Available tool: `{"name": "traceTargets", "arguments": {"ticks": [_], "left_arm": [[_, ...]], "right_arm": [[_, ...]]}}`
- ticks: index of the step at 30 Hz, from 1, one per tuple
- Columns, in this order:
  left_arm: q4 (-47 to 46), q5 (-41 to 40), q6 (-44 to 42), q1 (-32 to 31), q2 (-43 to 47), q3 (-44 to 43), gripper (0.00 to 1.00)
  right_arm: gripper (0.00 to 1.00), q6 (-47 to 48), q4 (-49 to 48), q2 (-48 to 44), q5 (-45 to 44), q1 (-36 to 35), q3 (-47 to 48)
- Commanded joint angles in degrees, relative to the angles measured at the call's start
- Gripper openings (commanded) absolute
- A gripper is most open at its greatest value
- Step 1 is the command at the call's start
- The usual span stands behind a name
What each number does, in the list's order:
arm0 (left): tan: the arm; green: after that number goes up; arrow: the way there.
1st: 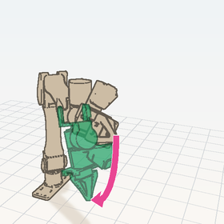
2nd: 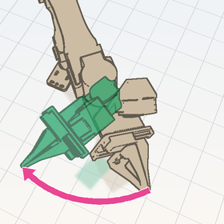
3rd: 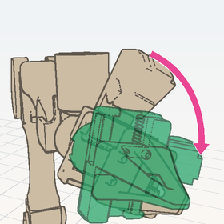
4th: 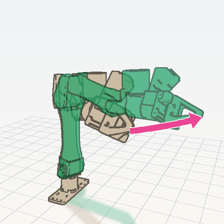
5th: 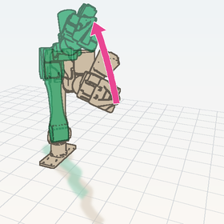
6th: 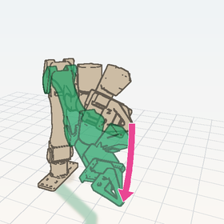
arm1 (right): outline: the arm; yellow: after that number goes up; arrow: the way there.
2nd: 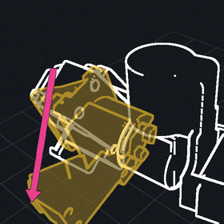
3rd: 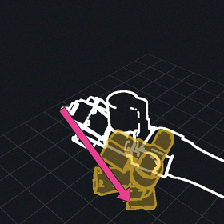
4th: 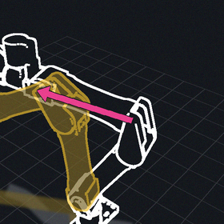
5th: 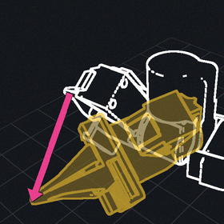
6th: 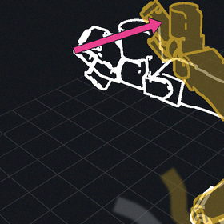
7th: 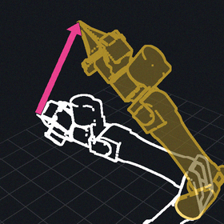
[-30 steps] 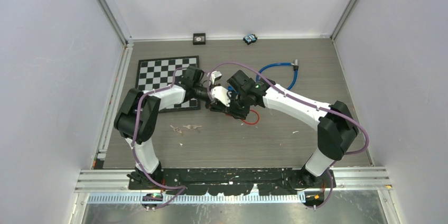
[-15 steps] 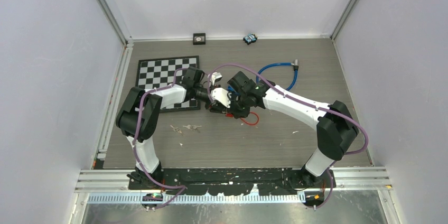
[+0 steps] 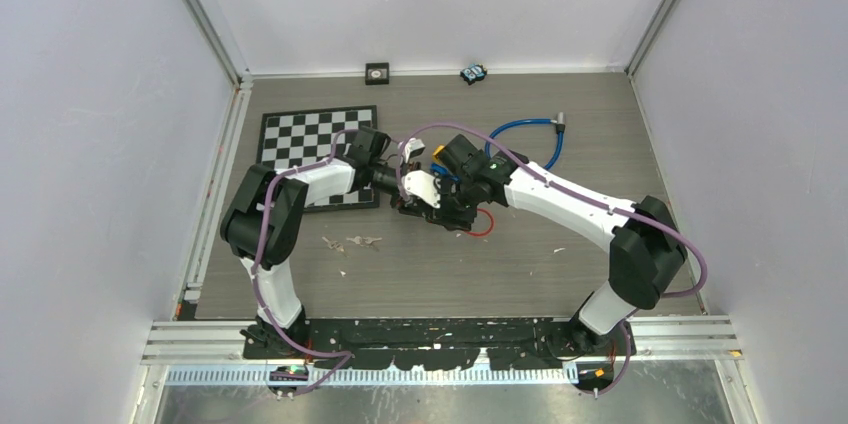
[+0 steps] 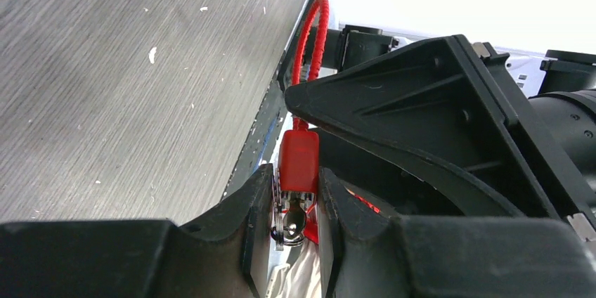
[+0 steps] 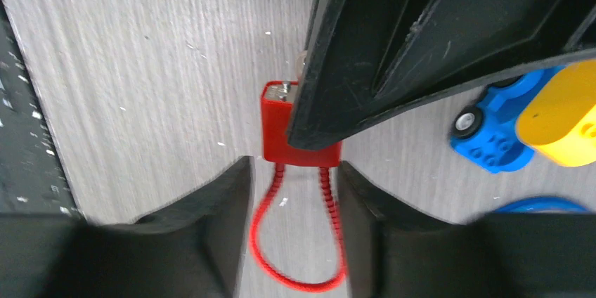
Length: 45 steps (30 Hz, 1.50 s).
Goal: Unlock with the key
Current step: Unlock the lock.
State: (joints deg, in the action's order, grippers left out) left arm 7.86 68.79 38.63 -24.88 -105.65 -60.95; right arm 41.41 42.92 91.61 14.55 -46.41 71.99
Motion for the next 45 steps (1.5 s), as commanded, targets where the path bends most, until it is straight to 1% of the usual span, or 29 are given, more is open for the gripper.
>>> {"name": "traceTargets", "arguments": {"ticks": [1, 2, 3, 4, 5, 11, 17, 20, 23, 25, 27, 28, 29, 34, 35, 38, 40, 42, 45], "left_arm": [[-1.36, 1.17, -0.22, 0.4, 0.82, -2.1, 0.0], [-1.41, 1.24, -0.22, 0.42, 0.91, -2.03, 0.0], [-1.44, 1.37, -0.15, 0.44, 0.95, -1.99, 0.0], [-1.61, 1.49, -0.09, 0.42, 0.9, -1.98, 0.0], [-1.68, 1.57, 0.01, 0.39, 0.87, -1.98, 0.0], [-2.36, 2.01, 0.39, 0.36, 0.96, -1.6, 0.0], [-3.36, 2.74, 1.06, 0.13, 0.97, -1.2, 0.0], [-3.55, 3.05, 1.26, 0.01, 0.79, -1.13, 0.0], [-3.72, 3.19, 1.36, 0.01, 0.86, -1.12, 0.0], [-3.96, 3.23, 1.36, 0.01, 1.03, -0.95, 0.0], [-4.06, 3.15, 1.36, 0.0, 1.14, -0.95, 0.0], [-4.1, 3.1, 1.36, 0.01, 1.14, -0.97, 0.0], [-4.14, 3.06, 1.38, 0.01, 1.1, -0.93, 0.0], [-4.08, 2.82, 1.02, 0.09, 1.14, -0.97, 0.0], [-4.12, 2.87, 0.84, 0.26, 1.22, -1.0, 0.03], [-3.33, 2.47, -0.98, 1.51, 2.08, -1.33, 0.24], [-2.87, 1.54, -3.06, 2.92, 3.28, -1.44, 0.34], [-0.73, 0.8, -6.51, 4.41, 4.88, -2.03, 0.41], [6.61, -0.35, -15.11, 5.51, 7.4, -4.2, 0.48]], "right_arm": [[0.62, -3.73, -0.89, -3.13, 4.31, -0.18, -0.67], [0.68, -4.43, -1.32, -3.48, 5.1, 0.14, -1.1], [0.72, -5.13, -1.6, -3.6, 5.85, 0.32, -1.28], [0.75, -6.06, -1.94, -3.72, 6.6, 0.52, -1.38], [0.76, -6.91, -2.34, -3.77, 7.29, 0.71, -1.36], [0.78, -11.05, -6.24, -1.76, 5.45, 1.21, -0.06], [0.77, -11.34, -7.01, 0.54, 5.65, 1.24, 1.35], [0.7, -11.19, -7.06, 1.62, 6.72, 1.24, 1.78], [0.59, -10.93, -6.78, 2.27, 7.43, 1.28, 2.16], [0.43, -10.46, -6.31, 2.4, 7.96, 1.19, 2.32], [0.23, -10.21, -6.02, 2.13, 8.11, 1.32, 2.32], [0.15, -10.21, -5.93, 1.95, 8.19, 1.4, 2.23], [0.1, -10.21, -5.92, 1.67, 8.41, 1.53, 2.15], [0.06, -10.47, -5.87, 0.08, 10.02, 2.65, 1.31], [0.05, -10.47, -5.8, -0.31, 10.47, 2.95, 0.84], [0.03, -10.21, -5.83, -2.03, 12.5, 3.8, -0.83], [0.02, -9.93, -5.62, -3.14, 13.85, 4.19, -2.1], [0.02, -9.45, -4.81, -4.0, 15.17, 4.27, -2.83], [0.02, -9.5, -4.53, -4.83, 15.75, 4.31, -3.7]]}}
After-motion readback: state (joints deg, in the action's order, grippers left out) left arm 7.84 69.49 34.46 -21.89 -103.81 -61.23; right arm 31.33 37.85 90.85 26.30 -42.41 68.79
